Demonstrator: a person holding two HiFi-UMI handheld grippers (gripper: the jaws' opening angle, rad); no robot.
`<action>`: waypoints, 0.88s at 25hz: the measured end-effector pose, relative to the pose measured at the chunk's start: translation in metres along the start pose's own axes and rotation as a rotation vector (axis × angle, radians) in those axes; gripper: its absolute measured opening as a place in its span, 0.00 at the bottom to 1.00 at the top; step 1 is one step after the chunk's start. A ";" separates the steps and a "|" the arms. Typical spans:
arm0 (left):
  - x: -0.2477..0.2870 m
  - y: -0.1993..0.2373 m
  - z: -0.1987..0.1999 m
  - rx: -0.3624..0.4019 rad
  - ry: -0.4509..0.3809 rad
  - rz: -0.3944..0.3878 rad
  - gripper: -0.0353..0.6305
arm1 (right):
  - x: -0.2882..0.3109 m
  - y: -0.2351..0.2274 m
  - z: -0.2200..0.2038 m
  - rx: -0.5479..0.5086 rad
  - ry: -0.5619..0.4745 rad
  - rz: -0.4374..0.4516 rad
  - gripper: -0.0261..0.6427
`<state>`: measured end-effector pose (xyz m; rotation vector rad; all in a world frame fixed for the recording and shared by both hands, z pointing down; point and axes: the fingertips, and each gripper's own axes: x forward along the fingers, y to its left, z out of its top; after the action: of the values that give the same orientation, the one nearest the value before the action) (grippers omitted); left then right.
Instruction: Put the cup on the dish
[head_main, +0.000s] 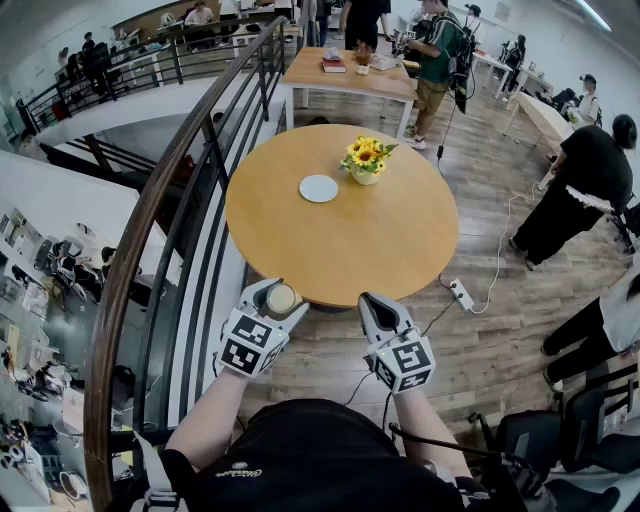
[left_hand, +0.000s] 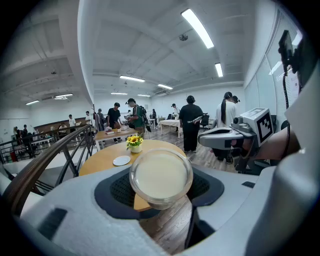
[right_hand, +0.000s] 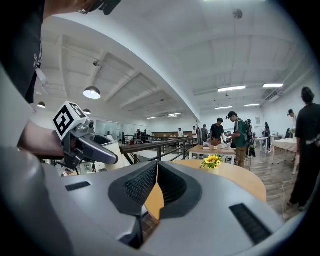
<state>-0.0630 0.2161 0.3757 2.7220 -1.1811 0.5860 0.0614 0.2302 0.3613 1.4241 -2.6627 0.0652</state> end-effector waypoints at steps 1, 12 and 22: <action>0.000 0.000 -0.001 0.001 0.000 -0.002 0.45 | 0.001 0.001 0.000 0.001 0.002 0.001 0.06; 0.001 0.004 -0.005 -0.003 0.002 -0.013 0.45 | 0.009 0.007 0.002 0.038 -0.021 0.014 0.06; -0.007 0.025 -0.018 -0.024 -0.003 -0.041 0.45 | 0.028 0.025 -0.003 0.025 0.012 -0.005 0.06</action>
<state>-0.0911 0.2081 0.3883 2.7213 -1.1229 0.5587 0.0252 0.2212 0.3685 1.4335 -2.6580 0.1071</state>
